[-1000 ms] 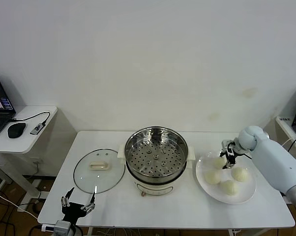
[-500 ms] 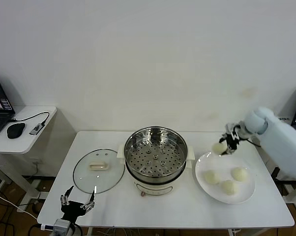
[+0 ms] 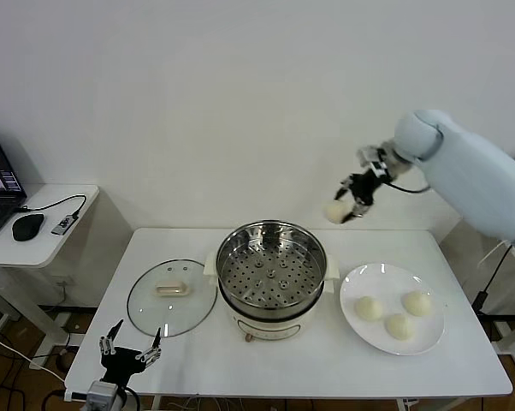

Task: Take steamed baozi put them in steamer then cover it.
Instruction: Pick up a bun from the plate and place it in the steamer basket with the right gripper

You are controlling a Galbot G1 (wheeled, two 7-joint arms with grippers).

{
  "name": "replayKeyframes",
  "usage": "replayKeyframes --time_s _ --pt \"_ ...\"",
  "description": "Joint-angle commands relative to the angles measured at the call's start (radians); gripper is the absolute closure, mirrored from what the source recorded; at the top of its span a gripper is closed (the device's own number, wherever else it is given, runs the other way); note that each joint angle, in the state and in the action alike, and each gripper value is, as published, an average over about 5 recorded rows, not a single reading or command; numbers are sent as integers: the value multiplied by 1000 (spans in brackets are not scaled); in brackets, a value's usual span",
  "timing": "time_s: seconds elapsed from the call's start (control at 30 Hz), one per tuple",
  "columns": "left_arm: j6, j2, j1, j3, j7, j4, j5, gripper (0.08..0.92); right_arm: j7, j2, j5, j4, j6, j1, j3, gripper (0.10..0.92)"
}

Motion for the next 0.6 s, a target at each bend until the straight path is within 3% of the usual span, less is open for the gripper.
replayKeyframes --time_s 0.03,0.23,0.47,0.6 --pt "0 0 2 -2 -1 -14 0 177 -48 180 -36 -42 440 82 -82 423" --pt "-1 -9 22 -15 -3 -35 1 177 5 211 -240 -36 644 52 -84 423" --pt "-2 -20 31 -15 -6 -41 4 177 7 208 -266 35 661 16 -131 420" --pt "-2 -20 29 -12 -6 -39 4 177 18 218 -351 22 662 -22 -114 420"
